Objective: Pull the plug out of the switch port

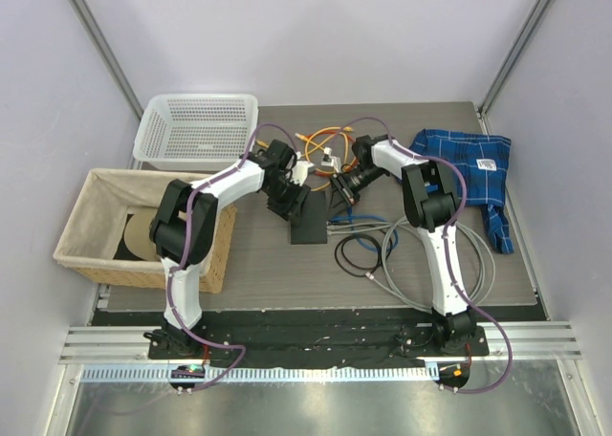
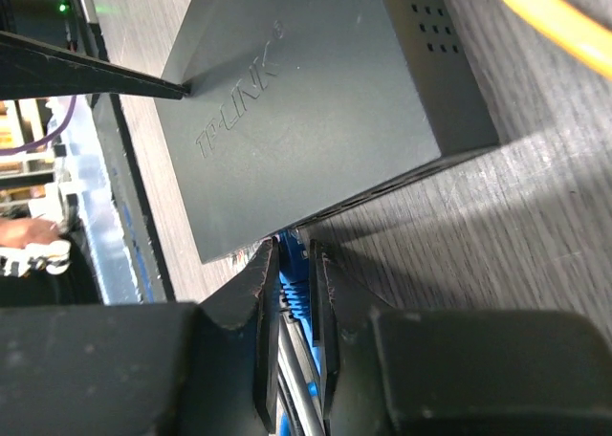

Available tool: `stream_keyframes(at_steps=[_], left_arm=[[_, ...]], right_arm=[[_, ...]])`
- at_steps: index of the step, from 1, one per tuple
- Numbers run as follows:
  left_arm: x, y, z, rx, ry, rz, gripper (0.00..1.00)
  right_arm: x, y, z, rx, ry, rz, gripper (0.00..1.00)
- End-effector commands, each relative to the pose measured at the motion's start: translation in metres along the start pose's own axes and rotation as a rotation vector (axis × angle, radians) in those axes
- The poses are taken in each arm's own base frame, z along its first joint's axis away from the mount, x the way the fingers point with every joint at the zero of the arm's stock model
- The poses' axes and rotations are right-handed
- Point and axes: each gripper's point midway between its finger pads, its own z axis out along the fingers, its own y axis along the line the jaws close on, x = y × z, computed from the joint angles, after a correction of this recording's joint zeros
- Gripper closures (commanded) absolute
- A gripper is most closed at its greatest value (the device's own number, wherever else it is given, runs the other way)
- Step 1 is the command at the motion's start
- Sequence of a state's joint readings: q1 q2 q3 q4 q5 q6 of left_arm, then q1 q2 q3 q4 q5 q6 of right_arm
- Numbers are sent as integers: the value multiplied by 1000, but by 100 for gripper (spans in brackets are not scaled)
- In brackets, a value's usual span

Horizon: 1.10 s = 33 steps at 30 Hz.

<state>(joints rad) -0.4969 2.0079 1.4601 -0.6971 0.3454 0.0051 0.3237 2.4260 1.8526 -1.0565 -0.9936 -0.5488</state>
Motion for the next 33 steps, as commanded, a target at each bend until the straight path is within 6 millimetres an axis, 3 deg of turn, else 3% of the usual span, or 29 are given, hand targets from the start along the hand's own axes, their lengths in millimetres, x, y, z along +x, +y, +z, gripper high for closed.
stream_keyframes(at_steps=[1,5,16,21,24,27,31,33], left_arm=[[27,35,18,-120,97,3,52],[27,34,18,-113,96,1,52],[25,34,18,-111,91,-2,52],[25,33,17,-108,88,-2,52],[25,33,17,-108,86,-1,52],[26,33,16,-108,86,-2,52],[27,33,17,-107,84,-4,51],[27,31,18,-101,82,-7,52]], right_arm=[[45,-27,4,76,195,51,98],[35,-31,-6,122,182,-6,98],[44,-35,-14,171,254,-70,98],[39,-38,-20,197,266,-104,98],[20,-36,-31,231,232,-152,98],[-19,-29,-53,276,132,-214,98],[-91,-10,-101,395,-42,-353,98],[-117,-2,-123,453,-112,-401,99]])
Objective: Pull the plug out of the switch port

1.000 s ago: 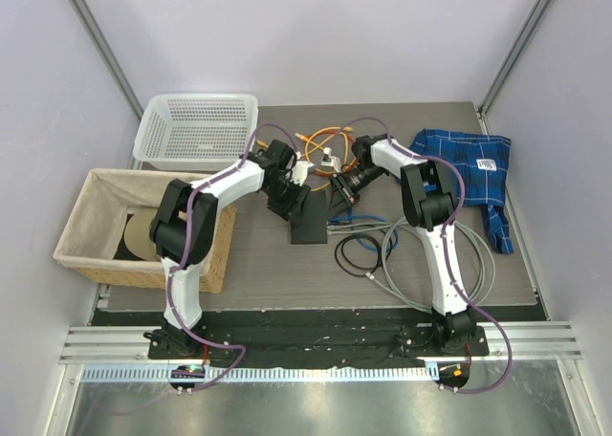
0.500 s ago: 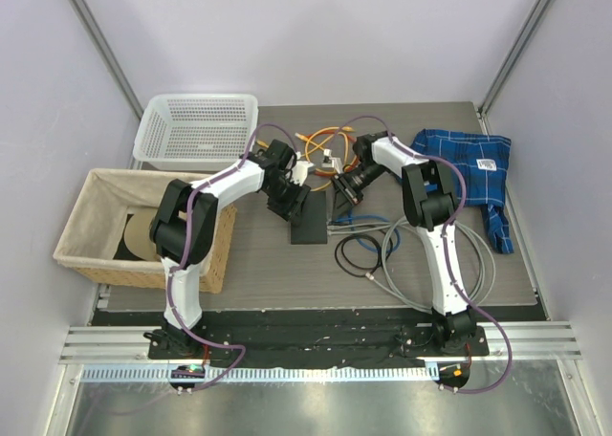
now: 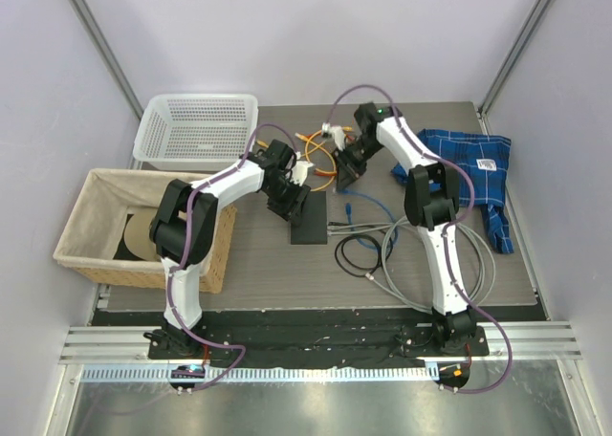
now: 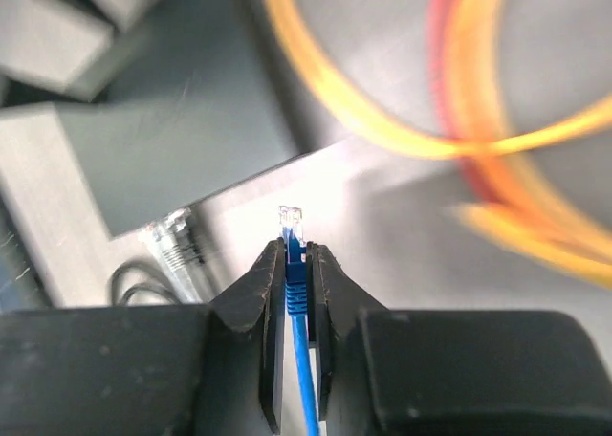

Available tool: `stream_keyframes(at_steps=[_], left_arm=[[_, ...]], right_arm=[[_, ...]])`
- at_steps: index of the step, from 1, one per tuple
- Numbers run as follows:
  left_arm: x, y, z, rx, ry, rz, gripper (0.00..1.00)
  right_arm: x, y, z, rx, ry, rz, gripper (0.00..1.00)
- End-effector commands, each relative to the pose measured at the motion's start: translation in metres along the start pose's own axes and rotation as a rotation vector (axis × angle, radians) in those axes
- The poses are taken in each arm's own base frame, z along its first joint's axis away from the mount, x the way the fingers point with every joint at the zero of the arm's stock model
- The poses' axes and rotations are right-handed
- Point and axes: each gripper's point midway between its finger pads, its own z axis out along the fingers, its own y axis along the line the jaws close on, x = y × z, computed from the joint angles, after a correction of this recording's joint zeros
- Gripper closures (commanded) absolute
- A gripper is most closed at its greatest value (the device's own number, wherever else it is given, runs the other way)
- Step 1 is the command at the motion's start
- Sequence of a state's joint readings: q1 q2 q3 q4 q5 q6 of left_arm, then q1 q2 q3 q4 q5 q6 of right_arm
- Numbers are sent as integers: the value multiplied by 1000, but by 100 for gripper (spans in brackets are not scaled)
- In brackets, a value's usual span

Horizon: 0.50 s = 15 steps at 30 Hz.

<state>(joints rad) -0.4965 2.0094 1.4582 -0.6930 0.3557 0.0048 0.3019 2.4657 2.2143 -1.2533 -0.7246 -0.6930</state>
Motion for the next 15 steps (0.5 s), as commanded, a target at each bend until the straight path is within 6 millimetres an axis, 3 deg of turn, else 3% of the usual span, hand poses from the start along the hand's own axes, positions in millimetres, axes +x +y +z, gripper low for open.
stream_keyframes(at_steps=[1,2,8,15], left_arm=[[25,32,17,-110,79,-7,52],[25,32,18,-106,80,-9,52],[21,32,17,-107,73,-8,51],[22,30,14,-103,68,-5,51]], right_arm=[[-87,-13,-87,244,-230,-186,98],[-106,-13,-106,296,-291,-231,99],[-173,-14,-182,507,-560,-286,99],[-217,0,-245,651,-745,-371,99]])
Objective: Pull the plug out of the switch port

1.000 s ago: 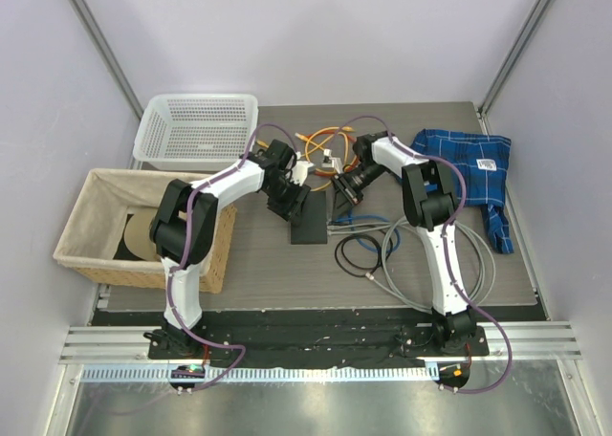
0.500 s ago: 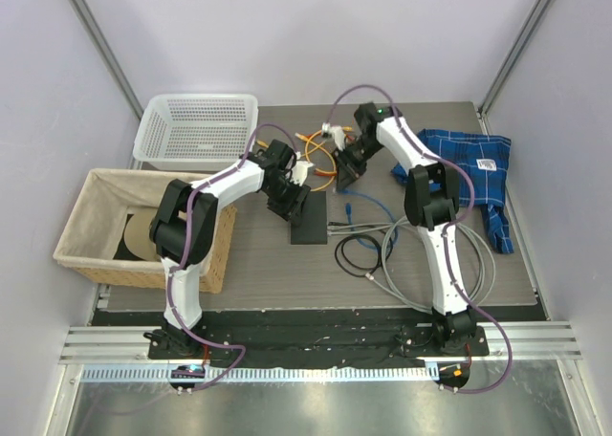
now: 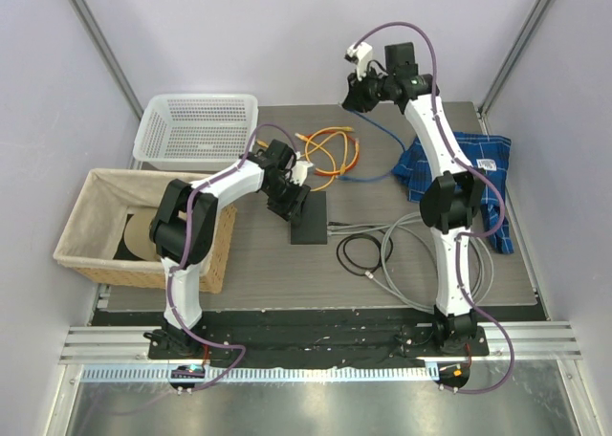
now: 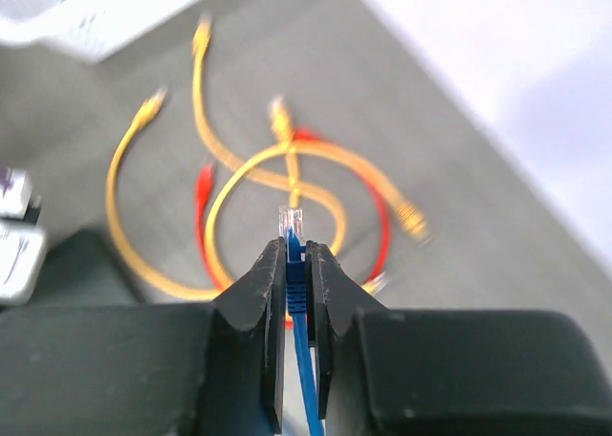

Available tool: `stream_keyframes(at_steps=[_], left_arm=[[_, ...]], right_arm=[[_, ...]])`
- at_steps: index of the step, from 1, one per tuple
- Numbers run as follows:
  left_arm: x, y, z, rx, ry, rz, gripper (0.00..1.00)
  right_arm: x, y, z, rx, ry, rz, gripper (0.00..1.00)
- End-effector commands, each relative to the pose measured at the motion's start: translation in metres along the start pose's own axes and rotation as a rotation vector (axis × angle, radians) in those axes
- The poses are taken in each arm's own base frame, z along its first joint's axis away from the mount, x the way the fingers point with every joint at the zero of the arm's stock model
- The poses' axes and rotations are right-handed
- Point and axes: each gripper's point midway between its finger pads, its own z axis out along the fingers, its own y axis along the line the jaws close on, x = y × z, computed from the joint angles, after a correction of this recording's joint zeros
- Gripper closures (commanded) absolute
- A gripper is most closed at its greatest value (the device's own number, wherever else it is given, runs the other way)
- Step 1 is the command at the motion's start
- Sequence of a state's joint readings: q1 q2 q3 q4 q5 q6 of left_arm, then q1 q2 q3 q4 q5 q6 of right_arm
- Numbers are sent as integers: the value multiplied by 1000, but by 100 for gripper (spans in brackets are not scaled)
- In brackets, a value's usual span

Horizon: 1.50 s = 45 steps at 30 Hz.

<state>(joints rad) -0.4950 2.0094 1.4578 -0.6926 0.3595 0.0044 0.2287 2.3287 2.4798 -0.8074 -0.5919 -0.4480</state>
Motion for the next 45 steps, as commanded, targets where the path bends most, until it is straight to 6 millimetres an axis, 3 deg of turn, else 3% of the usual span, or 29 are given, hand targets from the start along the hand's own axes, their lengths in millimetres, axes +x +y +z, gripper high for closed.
stream_keyframes(at_steps=[1,2,5,7,12,14,17,21,24,25,26,29,32,34,37,41,45], left_arm=[[22,30,14,-106,67,-3,51],[22,30,14,-108,67,-5,51],[21,30,14,-106,64,-4,51],[21,30,13,-106,63,-3,51],[22,29,13,-106,65,-2,51],[23,29,13,-103,64,-4,51],[25,29,14,-102,68,-5,51],[24,29,16,-97,68,-10,51],[21,29,17,-96,66,-10,51],[21,29,17,-97,66,-10,51],[21,28,17,-95,67,-8,51],[22,29,16,-94,68,-10,51],[24,28,17,-92,70,-11,51],[24,28,18,-91,69,-9,51],[23,28,18,-93,69,-11,50],[24,30,17,-100,69,-10,50],[28,29,18,-95,78,-13,50]], right_arm=[[-101,-13,-49,153,-257,-132,99],[-109,-19,-53,185,-283,-151,99],[-106,-25,-49,208,-286,-164,99],[-94,-27,-40,207,-261,-143,99],[-36,-36,-5,203,-138,-46,99],[-25,-39,3,209,-117,-15,99],[-31,-34,8,179,-157,42,99],[-44,-12,18,98,-196,50,98],[-42,0,28,54,-192,45,79],[-41,2,30,50,-190,53,58],[-42,3,32,54,-189,56,49],[-49,-6,27,119,-204,77,36],[-54,-5,17,141,-209,77,33],[-47,4,13,101,-195,91,33],[-8,36,9,-32,-107,147,34],[72,90,5,-211,72,217,36],[130,130,-1,-379,229,288,38]])
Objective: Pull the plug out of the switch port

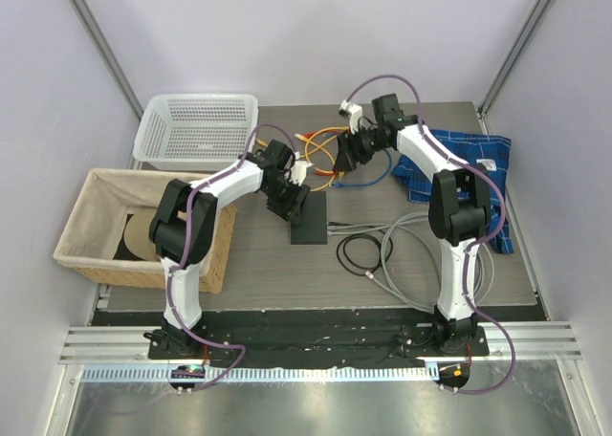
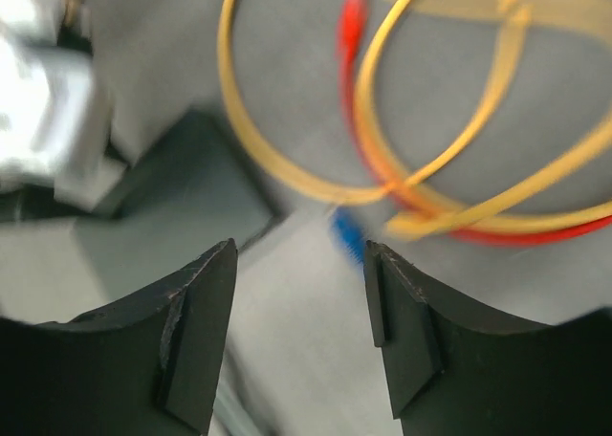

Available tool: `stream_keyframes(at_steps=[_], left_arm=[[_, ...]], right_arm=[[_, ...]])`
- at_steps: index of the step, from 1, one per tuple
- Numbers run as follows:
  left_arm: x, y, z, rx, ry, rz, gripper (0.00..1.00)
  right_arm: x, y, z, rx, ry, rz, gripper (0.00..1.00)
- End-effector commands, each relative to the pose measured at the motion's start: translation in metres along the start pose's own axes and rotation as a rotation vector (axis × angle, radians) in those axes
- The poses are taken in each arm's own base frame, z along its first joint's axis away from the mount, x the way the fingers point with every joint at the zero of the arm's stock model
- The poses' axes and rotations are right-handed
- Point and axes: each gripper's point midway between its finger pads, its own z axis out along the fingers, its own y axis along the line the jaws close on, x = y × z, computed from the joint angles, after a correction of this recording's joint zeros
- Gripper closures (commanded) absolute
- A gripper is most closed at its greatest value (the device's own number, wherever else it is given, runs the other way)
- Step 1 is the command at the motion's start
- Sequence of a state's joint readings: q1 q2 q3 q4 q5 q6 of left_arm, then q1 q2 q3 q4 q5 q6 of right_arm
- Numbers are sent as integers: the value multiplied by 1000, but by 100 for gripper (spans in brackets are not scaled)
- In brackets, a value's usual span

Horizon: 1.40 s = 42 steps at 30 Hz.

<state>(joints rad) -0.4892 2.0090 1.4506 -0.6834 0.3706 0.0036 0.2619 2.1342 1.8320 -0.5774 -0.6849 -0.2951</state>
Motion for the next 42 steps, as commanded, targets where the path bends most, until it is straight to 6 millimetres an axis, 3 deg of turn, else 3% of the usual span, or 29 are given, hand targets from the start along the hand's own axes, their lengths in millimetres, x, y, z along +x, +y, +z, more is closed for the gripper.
stream_keyframes(at_steps=[1,5,7,17,34,42], left_arm=[[27,29,17,-103,82,-9,50],[26,27,17,-96,84,-11,50],[24,28,17,-98,83,-11,50],[31,29,14,-109,89,-3,50],[34,30,15,-115,101,-1,50],[35,31,17,-113,105,-3,50]], right_arm=[[56,53,-11,-231,158,42,39],[96,65,-5,-293,239,102,38],[107,69,-3,-311,268,110,37],[143,84,22,-375,390,147,37],[166,91,44,-419,447,194,40],[172,99,48,-443,464,207,51]])
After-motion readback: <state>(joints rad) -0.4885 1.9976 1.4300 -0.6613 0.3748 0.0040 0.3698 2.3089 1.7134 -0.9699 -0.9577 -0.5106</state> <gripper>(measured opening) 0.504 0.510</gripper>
